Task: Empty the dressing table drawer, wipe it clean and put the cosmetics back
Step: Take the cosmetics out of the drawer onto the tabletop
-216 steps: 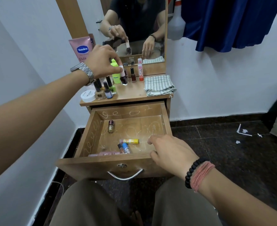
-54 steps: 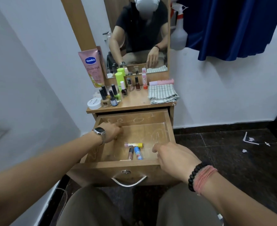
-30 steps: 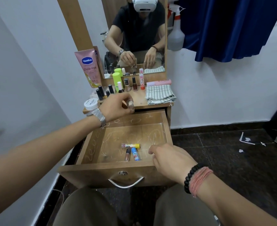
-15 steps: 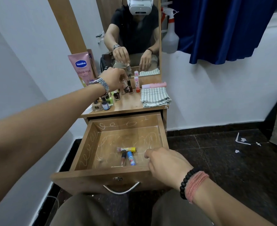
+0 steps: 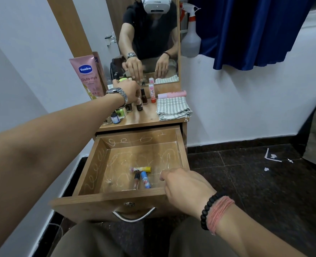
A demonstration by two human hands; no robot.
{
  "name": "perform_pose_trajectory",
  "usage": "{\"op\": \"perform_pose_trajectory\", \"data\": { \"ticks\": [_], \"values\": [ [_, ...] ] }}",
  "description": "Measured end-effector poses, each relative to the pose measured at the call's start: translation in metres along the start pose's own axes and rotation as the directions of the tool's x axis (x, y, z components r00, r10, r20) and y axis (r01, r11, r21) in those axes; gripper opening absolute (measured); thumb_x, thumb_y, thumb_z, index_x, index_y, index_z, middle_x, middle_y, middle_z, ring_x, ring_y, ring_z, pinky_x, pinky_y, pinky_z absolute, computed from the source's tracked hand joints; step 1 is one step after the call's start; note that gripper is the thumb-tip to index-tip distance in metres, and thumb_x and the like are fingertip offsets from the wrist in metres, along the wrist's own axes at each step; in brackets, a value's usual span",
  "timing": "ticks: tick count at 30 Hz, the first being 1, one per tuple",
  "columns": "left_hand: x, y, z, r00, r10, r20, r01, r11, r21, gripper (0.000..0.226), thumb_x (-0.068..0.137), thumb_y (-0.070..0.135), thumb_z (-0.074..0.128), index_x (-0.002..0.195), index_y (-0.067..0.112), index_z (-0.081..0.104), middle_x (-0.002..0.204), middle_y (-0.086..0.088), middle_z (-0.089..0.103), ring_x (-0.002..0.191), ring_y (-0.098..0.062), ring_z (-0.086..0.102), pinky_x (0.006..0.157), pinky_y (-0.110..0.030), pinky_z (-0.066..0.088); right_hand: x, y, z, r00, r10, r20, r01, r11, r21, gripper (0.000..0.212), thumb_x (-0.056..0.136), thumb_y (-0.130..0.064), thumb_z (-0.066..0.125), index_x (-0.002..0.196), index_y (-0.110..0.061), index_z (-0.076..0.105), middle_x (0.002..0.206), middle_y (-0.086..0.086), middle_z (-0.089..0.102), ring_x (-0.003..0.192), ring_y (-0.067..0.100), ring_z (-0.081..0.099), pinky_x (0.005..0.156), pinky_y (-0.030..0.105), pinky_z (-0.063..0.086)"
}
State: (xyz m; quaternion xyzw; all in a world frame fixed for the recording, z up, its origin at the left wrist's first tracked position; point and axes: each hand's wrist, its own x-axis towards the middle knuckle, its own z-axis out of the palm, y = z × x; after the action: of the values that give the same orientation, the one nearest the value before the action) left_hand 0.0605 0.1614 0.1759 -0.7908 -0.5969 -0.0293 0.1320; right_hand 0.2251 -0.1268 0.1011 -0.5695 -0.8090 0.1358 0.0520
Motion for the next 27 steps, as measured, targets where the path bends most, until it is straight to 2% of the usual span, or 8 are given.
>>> {"op": "perform_pose_trajectory", "data": {
  "ticks": [17, 19, 21, 24, 25, 27],
  "values": [
    [-0.006, 0.000, -0.010, 0.999, 0.041, -0.012, -0.041, 0.998, 0.038, 0.021, 0.082, 0.033, 0.068, 0.102, 0.028, 0.069, 0.096, 0.003, 0.066, 0.096, -0.024, 0.056, 0.088, -0.043, 0.032, 0.000, -0.002, -0.001, 1.000, -0.005, 0.005, 0.005, 1.000, -0.008, 0.035, 0.095, -0.009, 0.040, 0.127, -0.016, 0.052, 0.118, 0.008, 0.062, 0.102, 0.029, 0.058, 0.085, 0.034, 0.044],
    [-0.010, 0.002, -0.017, 0.999, 0.044, -0.025, -0.042, 0.997, 0.067, 0.020, 0.084, 0.036, 0.065, 0.101, 0.026, 0.069, 0.100, 0.000, 0.066, 0.096, -0.026, 0.057, 0.090, -0.044, 0.035, -0.001, -0.002, -0.001, 1.000, -0.008, 0.011, 0.008, 1.000, -0.008, 0.035, 0.095, -0.010, 0.040, 0.127, -0.017, 0.052, 0.117, 0.008, 0.062, 0.101, 0.028, 0.058, 0.083, 0.033, 0.044],
    [-0.018, 0.007, -0.029, 0.990, 0.074, -0.119, -0.068, 0.996, 0.049, 0.021, 0.087, 0.034, 0.058, 0.102, 0.022, 0.067, 0.105, -0.006, 0.064, 0.094, -0.029, 0.059, 0.085, -0.043, 0.045, -0.001, -0.002, -0.002, 1.000, -0.004, 0.015, 0.004, 1.000, -0.007, 0.036, 0.095, -0.010, 0.040, 0.129, -0.017, 0.051, 0.117, 0.008, 0.062, 0.101, 0.028, 0.058, 0.084, 0.033, 0.045],
    [-0.046, 0.023, -0.040, 0.911, 0.236, -0.339, -0.265, 0.963, -0.043, 0.022, 0.091, 0.030, 0.051, 0.106, 0.021, 0.064, 0.108, -0.002, 0.061, 0.091, -0.023, 0.061, 0.070, -0.034, 0.052, -0.001, -0.002, -0.001, 1.000, -0.002, 0.000, 0.002, 1.000, -0.005, 0.037, 0.095, -0.009, 0.038, 0.129, -0.017, 0.051, 0.118, 0.008, 0.062, 0.101, 0.028, 0.058, 0.084, 0.034, 0.046],
    [-0.061, 0.029, -0.037, 0.880, 0.324, -0.347, -0.369, 0.927, -0.070, 0.021, 0.092, 0.030, 0.050, 0.106, 0.022, 0.064, 0.107, 0.001, 0.061, 0.089, -0.018, 0.061, 0.068, -0.031, 0.052, -0.001, -0.002, -0.001, 1.000, -0.002, -0.003, 0.002, 1.000, -0.003, 0.038, 0.095, -0.009, 0.038, 0.129, -0.017, 0.051, 0.119, 0.008, 0.062, 0.102, 0.028, 0.058, 0.084, 0.034, 0.047],
    [-0.095, 0.036, -0.020, 0.835, 0.518, -0.186, -0.536, 0.842, -0.063, 0.022, 0.094, 0.034, 0.046, 0.109, 0.027, 0.061, 0.106, 0.007, 0.062, 0.087, -0.011, 0.060, 0.067, -0.026, 0.052, -0.001, -0.002, -0.001, 1.000, -0.002, -0.001, 0.002, 1.000, -0.009, 0.038, 0.095, -0.009, 0.038, 0.130, -0.017, 0.051, 0.119, 0.008, 0.062, 0.103, 0.028, 0.058, 0.084, 0.034, 0.047]
  ]
}}
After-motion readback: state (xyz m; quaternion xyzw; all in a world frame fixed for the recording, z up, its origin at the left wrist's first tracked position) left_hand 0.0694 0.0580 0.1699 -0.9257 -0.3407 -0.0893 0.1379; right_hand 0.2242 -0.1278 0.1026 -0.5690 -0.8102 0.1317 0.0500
